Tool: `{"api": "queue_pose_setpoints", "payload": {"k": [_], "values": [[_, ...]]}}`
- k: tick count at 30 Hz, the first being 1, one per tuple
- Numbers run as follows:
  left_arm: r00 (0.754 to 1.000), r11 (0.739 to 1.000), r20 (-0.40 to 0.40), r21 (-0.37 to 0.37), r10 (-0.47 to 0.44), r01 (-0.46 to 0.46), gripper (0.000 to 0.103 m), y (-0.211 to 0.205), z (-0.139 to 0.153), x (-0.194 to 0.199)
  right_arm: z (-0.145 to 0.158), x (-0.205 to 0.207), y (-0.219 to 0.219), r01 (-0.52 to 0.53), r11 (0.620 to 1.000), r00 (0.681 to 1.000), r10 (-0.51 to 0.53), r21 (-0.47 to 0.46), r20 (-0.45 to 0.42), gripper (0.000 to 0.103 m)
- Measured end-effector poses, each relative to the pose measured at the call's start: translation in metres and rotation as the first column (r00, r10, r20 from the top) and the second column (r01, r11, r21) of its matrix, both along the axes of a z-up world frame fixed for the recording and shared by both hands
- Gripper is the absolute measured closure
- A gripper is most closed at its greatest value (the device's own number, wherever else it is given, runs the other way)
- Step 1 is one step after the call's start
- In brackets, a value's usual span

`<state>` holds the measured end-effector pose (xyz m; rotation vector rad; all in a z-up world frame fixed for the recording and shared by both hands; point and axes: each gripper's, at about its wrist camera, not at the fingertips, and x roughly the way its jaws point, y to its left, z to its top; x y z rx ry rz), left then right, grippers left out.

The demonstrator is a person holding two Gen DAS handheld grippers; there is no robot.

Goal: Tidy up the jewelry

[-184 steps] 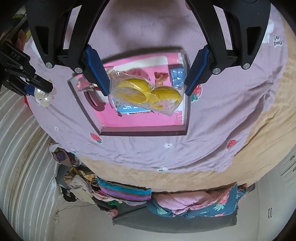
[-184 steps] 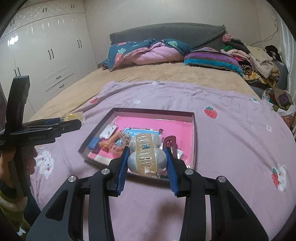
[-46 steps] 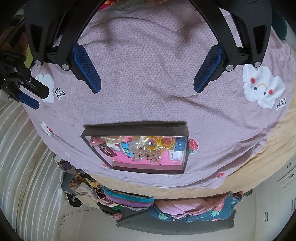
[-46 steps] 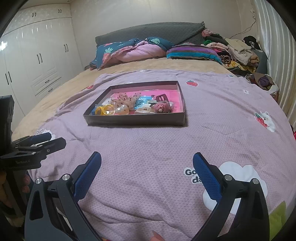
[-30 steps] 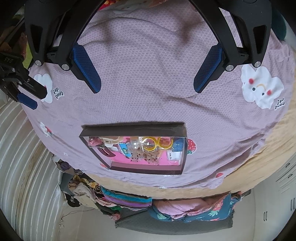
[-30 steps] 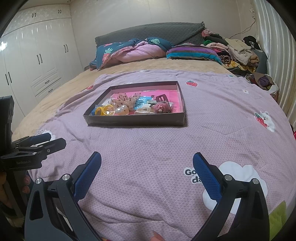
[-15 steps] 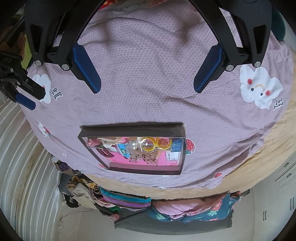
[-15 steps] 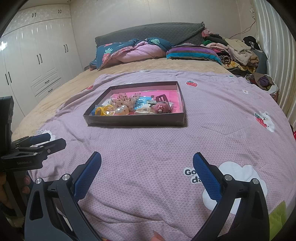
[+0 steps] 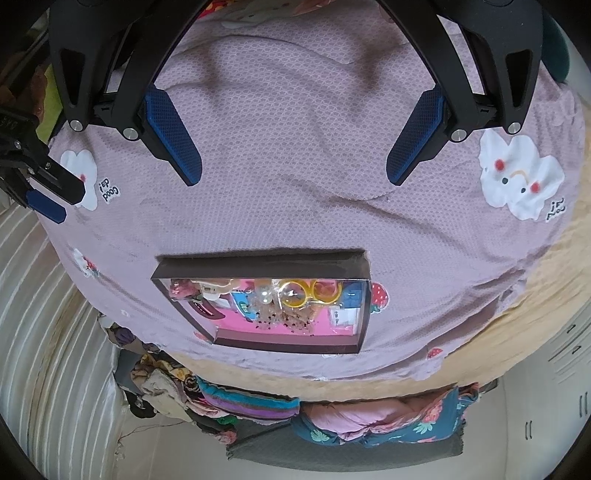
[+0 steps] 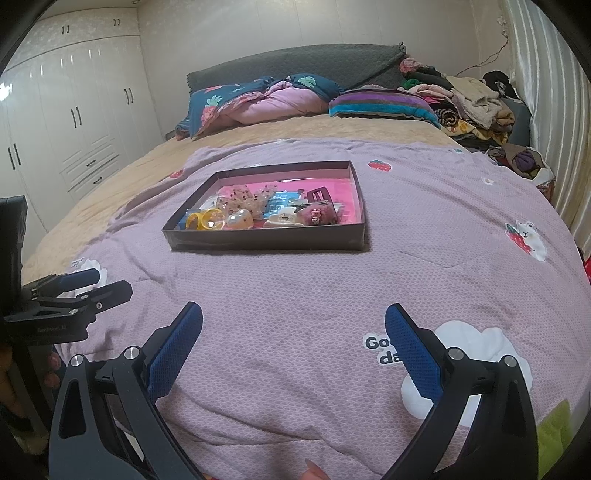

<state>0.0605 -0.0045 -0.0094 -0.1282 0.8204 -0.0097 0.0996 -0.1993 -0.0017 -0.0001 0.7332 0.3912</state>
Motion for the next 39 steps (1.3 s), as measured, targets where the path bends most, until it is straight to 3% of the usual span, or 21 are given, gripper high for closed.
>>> {"api": "queue_pose_setpoints", "payload": {"k": [28, 30, 36, 39], "values": [[1.0, 1.0, -0.006, 0.021, 0.013, -0.013, 0.009, 0.001, -0.004, 0.003, -0.004, 0.001, -0.001, 0.02, 0.999, 1.0, -0.02, -0.026, 0.007, 0.004], [1.0, 1.0, -0.014, -0.003, 0.023, -0.023, 0.009, 0.006, -0.006, 0.004, -0.005, 0.003, -0.002, 0.021, 0.999, 1.0, -0.021, -0.024, 0.002, 0.004], [0.987, 0.988, -0.067, -0.047, 0.147, -0.15, 0.009, 0.052, -0.016, 0.024, -0.01, 0.035, -0.02, 0.077, 0.997, 0.996, -0.077, -0.004, -0.035, 0.004], [0.954, 0.956, -0.072, -0.019, 0.291, -0.293, 0.009, 0.106, -0.016, 0.048, -0.016, 0.077, -0.052, 0.174, 0.985, 0.983, -0.174, -0.002, -0.064, 0.004]]}}
